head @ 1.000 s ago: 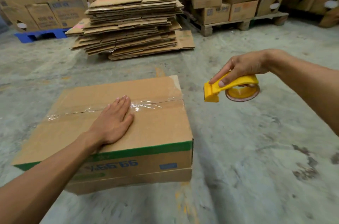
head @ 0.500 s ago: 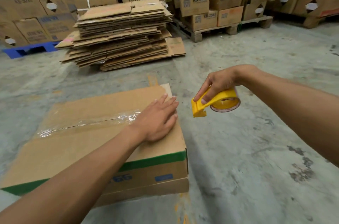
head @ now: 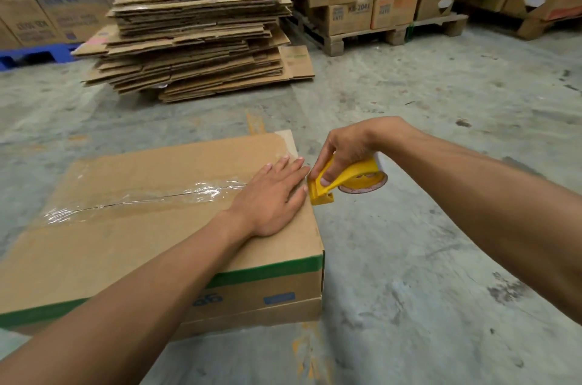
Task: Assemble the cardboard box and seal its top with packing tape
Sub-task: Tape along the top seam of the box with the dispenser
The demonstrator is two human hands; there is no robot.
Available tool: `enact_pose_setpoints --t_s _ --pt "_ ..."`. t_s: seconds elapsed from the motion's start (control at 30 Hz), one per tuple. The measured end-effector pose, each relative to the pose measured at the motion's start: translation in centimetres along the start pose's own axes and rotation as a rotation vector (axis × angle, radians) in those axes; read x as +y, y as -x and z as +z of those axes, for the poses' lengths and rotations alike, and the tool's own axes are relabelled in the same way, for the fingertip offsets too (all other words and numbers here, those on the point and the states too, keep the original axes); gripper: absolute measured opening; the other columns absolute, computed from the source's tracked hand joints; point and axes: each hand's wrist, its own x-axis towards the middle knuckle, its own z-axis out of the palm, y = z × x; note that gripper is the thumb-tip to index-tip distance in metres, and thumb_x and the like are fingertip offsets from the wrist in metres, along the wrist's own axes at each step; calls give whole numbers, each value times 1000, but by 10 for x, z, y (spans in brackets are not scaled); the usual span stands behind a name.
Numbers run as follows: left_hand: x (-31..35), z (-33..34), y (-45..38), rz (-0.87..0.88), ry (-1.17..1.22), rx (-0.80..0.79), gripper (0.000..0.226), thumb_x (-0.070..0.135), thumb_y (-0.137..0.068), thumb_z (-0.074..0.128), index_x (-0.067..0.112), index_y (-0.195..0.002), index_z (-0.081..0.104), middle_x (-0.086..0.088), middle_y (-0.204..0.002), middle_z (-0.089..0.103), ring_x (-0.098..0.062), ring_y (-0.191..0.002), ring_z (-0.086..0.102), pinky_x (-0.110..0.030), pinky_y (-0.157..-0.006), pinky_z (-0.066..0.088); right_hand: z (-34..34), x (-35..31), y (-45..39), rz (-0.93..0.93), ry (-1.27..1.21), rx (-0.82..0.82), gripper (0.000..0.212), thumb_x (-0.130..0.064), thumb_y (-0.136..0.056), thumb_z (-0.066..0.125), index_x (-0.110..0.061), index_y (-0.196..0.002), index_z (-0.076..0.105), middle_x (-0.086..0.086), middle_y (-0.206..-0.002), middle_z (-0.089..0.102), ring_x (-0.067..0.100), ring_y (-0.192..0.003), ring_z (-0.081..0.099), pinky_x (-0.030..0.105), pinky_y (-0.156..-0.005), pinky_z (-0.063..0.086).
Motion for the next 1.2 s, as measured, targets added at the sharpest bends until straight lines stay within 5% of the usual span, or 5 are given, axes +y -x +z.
enact_pose_setpoints --t_s 0.4,0.57,1.03,1.13,1.2 --pt "-3 4 -4 6 8 -4 56 46 -102 21 26 -155 21 7 -163 12 -10 -150 3 -35 -122 3 27 -11 36 110 -15 197 40 -43 -78 76 -40 -117 71 -10 -97 63 13 -91 57 25 -76 42" --pt "0 5 -7 -1 -9 -11 57 45 -102 21 25 -155 20 6 -163 12 -11 -150 4 -36 -122 4 43 -41 36 187 64 341 42 -40 -74 77 -35 -116 72 1 -104 70 21 -88 66 32 -79 57" --pt "2 0 -3 -12 -39 -46 57 46 -102 19 25 -156 17 4 -164 10 -16 -151 3 -38 -121 4 54 -53 58 367 42 417 51 -37 -78 75 -22 -126 65 5 -118 66 27 -102 64 36 -87 56" --pt "1 0 1 -8 -25 -45 57 46 -102 18 25 -156 16 5 -164 9 -15 -151 2 -38 -121 4 112 -35 63 494 201 267 37 -14 -88 62 -13 -125 64 9 -131 63 28 -119 60 32 -90 48" --pt "0 3 2 3 -40 -23 57 46 -102 19 26 -155 17 4 -164 9 -16 -151 4 -38 -121 5 160 -6 64 614 195 100 24 -15 -82 70 -15 -107 71 8 -128 65 26 -115 64 31 -80 48"
